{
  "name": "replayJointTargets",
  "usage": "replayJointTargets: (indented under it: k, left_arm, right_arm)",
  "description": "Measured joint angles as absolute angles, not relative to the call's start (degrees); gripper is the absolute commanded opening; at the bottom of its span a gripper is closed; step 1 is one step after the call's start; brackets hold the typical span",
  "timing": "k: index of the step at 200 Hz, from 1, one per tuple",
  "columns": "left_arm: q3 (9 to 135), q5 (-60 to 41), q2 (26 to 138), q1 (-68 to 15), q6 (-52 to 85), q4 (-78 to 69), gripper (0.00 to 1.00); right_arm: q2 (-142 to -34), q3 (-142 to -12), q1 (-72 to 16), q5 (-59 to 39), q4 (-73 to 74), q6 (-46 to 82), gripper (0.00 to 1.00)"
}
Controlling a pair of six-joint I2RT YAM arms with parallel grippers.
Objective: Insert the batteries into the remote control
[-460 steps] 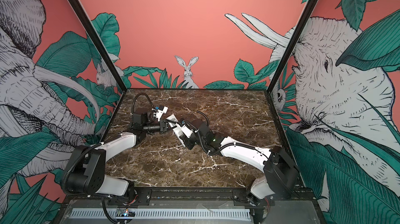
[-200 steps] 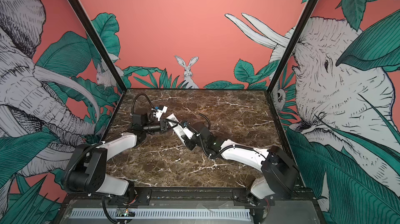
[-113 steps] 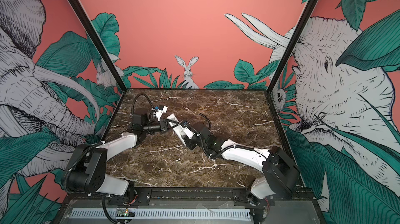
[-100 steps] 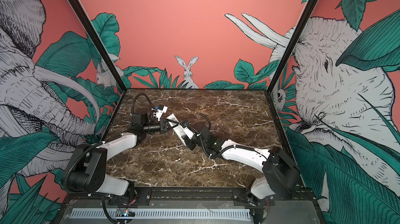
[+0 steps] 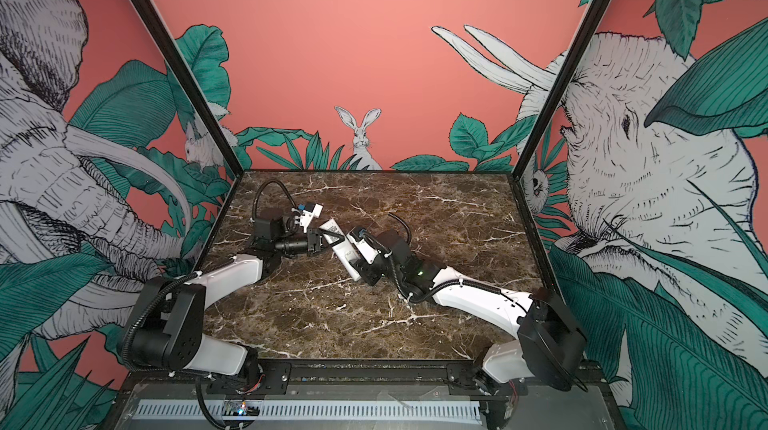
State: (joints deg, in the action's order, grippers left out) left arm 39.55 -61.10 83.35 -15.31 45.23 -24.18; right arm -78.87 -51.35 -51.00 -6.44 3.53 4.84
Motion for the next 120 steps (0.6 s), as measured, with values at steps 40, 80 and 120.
replayJointTargets:
  k: [40,80,120]
  left_arm:
    - [39.55,-61.12,83.35,-15.31,45.23,-24.16,0.01]
    - [39.55,-61.49,83.35,-15.31,45.21,-24.16,0.01]
    - [39.55,-62.06,83.35,-15.35,45.23,-24.4,0.01]
  right_arm:
    - [-77.52,-51.62,-44.31,-15.66,3.44,10.24,0.7]
    - [-80.23,-54.83,-38.65,-27.24,1.83,15.55,0.73]
    - [-84.09,-55.7,-37.5,-35.46,1.54,18.74,0.74]
